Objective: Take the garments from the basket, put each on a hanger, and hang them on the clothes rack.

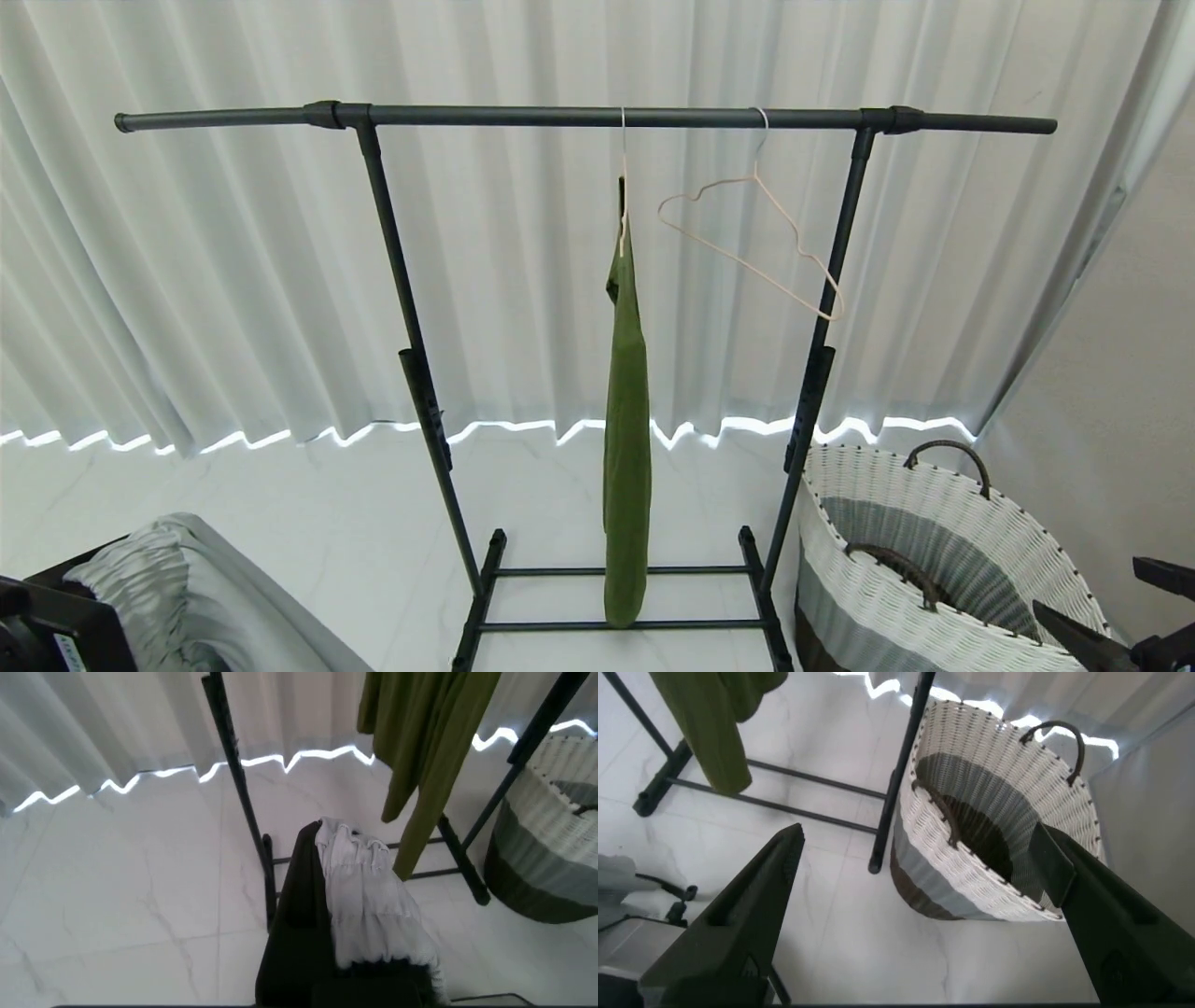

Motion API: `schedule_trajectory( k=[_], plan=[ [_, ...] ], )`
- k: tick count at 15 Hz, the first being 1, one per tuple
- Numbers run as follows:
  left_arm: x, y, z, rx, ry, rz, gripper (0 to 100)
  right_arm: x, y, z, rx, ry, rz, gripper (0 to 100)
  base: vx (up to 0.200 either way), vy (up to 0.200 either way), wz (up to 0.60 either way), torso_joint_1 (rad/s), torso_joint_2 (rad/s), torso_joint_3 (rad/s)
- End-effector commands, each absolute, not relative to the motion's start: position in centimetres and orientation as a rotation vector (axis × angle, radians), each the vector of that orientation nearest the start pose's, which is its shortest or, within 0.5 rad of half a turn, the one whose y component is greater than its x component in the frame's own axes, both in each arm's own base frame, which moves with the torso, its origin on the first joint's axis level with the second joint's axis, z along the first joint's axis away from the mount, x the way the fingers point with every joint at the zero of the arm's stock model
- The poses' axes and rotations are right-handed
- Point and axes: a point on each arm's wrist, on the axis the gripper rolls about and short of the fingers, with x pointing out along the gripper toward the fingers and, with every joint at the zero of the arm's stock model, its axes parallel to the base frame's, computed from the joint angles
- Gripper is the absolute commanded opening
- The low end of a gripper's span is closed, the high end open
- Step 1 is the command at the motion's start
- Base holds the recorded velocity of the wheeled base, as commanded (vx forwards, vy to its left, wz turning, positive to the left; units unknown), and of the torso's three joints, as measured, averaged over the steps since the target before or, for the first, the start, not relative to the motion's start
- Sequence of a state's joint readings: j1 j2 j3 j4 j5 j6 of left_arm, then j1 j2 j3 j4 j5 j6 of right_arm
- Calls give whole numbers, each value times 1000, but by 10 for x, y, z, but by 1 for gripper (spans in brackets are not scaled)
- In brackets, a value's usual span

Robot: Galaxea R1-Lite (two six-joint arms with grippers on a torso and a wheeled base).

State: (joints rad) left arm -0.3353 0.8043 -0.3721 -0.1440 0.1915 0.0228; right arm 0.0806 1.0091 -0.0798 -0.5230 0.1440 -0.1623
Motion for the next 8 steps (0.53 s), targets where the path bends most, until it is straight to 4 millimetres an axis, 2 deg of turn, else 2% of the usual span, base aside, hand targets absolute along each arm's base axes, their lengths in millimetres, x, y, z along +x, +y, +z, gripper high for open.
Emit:
schedule_trajectory(
  k=[1, 8],
  plan=[
    [77, -22, 183, 97, 276, -145, 0, 100, 11, 117, -152, 404, 257, 100, 0, 0, 0, 193, -481, -290],
    [77, -22, 181, 107, 284, -146, 0, 99, 12, 114, -167, 413, 267, 100, 0, 0, 0, 210, -502, -293]
  ],
)
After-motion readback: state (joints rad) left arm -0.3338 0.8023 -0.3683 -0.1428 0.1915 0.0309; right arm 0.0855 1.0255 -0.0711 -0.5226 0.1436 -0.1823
